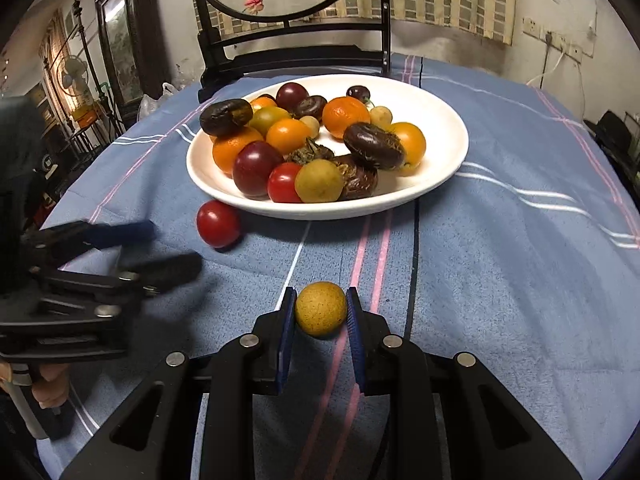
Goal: Organize fruits
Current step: 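Grasp the last small yellow fruit with the right tool while the left tool grasps a red tomato, then carry the yellow fruit and red tomato over the plate and open both tools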
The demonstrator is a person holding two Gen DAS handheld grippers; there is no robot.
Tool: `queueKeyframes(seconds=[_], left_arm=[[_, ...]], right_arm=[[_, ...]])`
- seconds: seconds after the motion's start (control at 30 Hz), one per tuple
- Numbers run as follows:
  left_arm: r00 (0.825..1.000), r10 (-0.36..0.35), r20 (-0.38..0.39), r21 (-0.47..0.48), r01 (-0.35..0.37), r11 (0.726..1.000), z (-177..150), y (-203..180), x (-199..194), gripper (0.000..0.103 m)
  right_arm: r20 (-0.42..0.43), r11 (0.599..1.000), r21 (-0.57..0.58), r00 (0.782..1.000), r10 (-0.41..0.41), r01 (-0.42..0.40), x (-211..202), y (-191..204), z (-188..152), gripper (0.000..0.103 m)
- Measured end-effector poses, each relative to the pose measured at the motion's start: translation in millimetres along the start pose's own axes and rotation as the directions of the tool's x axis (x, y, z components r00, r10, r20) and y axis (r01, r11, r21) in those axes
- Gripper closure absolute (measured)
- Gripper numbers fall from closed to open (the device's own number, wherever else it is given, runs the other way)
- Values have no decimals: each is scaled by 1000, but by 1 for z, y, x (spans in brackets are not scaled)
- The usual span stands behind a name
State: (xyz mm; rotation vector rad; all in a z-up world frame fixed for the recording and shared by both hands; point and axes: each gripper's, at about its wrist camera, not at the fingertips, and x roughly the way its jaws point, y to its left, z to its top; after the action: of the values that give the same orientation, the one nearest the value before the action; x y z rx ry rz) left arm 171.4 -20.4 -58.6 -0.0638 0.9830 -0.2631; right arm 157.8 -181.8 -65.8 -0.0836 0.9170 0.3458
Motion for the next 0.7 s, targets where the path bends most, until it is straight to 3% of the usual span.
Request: queueKeyframes(seconds=[0.2,0.3,0.33,0.4,0.5,0.7], left_arm=[[996,87,16,49,-88,995,15,-15,17,45],[997,74,37,94,-77,993,16,-27,20,71],[996,79,41,105,-83,991,15,-30,20,74],[994,99,53,129,-105,986,13,-35,20,74],[996,72,45,111,-77,991,12,-32,11,75],[992,48,119,103,-61,993,18,-27,-25,75]], right_arm=[[1,1000,-3,1000,6,-6,-3,-3,-1,78],[3,1000,-4,1000,9,-9,-4,-3,-1,78],[5,1000,-5,1000,11,-11,-5,-2,-1,78],[6,1000,-4,1000,10,-10,-5,-2,-1,78],[18,1000,-4,1000,9,-9,-7,-2,-1,78],[71,997,40,995,68,-71,-20,-5,5,78]])
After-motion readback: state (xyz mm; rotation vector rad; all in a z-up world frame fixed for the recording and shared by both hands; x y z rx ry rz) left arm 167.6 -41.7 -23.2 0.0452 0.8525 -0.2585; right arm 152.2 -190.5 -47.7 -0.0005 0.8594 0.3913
